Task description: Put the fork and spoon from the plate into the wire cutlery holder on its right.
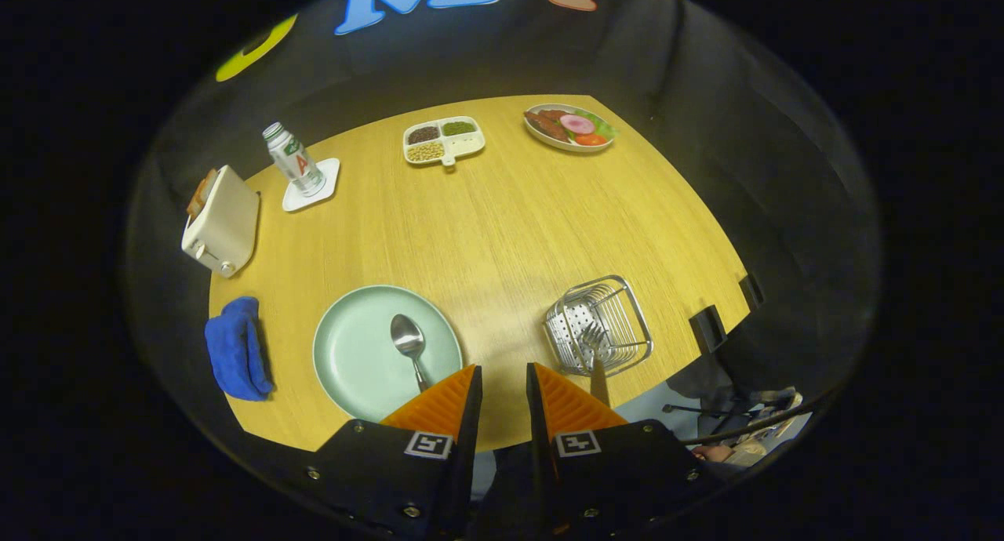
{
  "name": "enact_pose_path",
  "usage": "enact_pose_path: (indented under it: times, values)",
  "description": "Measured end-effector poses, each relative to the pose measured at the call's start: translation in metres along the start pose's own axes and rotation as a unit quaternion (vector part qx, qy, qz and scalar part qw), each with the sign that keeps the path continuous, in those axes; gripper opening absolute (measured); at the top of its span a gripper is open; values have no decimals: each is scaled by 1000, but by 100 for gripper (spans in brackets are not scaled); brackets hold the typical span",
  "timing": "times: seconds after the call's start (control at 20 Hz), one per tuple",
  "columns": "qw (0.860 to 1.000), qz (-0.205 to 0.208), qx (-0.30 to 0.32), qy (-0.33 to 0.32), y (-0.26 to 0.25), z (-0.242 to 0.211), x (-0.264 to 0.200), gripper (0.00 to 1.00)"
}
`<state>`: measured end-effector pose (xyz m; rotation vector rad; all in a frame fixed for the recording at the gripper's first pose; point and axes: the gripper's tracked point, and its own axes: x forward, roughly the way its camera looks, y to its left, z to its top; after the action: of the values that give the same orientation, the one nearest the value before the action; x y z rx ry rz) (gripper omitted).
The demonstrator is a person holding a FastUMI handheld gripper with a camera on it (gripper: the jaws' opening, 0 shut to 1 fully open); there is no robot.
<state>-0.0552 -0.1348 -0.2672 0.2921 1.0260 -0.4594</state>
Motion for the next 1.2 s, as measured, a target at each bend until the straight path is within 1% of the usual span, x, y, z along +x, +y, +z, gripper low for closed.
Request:
enact_pose_path:
  times: [0.35,0.65,1.0,1.2]
  values:
    - [997,34,-62,13,48,-15,10,34]
    - [993,52,-105,31,71,-32,36,33]
    - [988,35,-134,63,70,-52,71,33]
    - [986,39,-140,84,76,-63,85,33]
